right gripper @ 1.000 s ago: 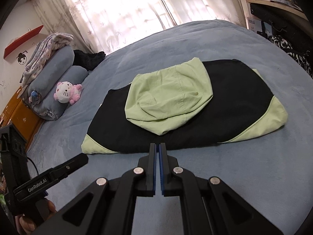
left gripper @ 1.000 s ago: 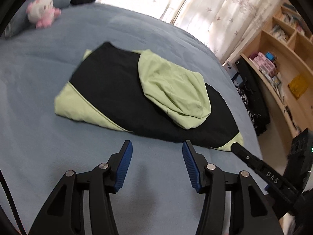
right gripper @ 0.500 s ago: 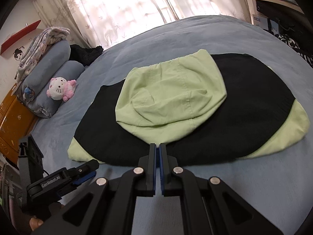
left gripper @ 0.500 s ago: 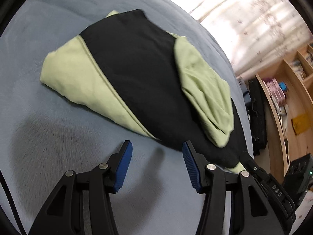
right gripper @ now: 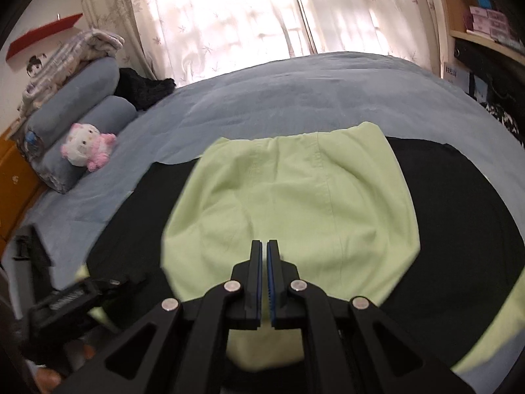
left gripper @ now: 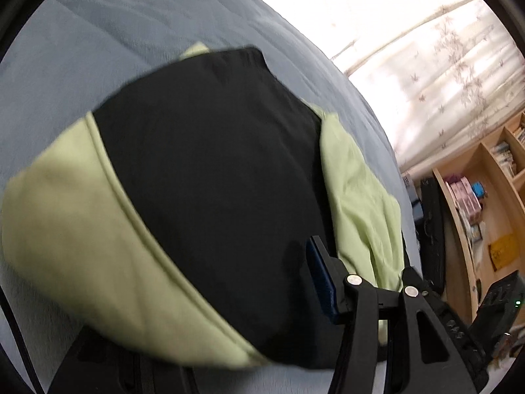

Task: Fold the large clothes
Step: 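Grasp the bundle edge with both tools and flip it over, then lower the flipped green bundle onto the bed with both tools, then press the green bundle flat with both tools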

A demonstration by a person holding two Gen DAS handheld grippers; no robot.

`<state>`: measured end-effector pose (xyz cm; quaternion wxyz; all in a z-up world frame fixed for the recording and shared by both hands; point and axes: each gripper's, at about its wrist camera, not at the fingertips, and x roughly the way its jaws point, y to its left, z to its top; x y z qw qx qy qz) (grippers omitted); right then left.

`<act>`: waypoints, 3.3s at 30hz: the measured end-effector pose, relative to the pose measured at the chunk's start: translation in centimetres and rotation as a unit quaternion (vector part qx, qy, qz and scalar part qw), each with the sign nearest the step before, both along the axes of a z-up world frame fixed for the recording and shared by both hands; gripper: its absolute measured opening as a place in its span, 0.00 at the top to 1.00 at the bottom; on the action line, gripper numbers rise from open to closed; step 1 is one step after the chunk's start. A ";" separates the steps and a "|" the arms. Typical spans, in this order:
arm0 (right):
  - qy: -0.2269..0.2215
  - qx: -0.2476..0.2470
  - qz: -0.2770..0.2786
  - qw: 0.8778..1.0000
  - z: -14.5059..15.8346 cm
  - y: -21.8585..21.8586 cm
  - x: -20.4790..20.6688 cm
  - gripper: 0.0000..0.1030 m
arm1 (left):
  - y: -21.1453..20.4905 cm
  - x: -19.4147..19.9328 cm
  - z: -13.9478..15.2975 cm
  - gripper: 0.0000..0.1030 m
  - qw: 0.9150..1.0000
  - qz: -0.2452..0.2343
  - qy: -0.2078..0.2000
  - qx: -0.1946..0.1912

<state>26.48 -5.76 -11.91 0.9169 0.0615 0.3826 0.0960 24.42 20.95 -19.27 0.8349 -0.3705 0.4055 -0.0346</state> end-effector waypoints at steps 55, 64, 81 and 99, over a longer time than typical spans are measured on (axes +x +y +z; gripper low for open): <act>0.026 0.143 -0.244 0.959 3.6 -27.0 -14.9 0.81 | -31.8 -2.3 12.5 0.27 0.890 -0.373 -0.140 0.222; 0.046 0.133 -0.173 0.975 4.7 -26.2 -8.1 0.58 | -22.7 2.8 9.4 0.28 0.942 -0.254 -0.057 0.213; 0.168 0.167 -0.103 0.966 -1.7 -26.1 -4.7 0.59 | -22.9 2.9 3.0 0.27 0.945 -0.282 -0.012 0.163; 0.078 0.140 -0.143 0.977 2.2 -26.9 -7.3 0.97 | -23.3 2.0 5.9 0.28 0.944 -0.282 -0.037 0.169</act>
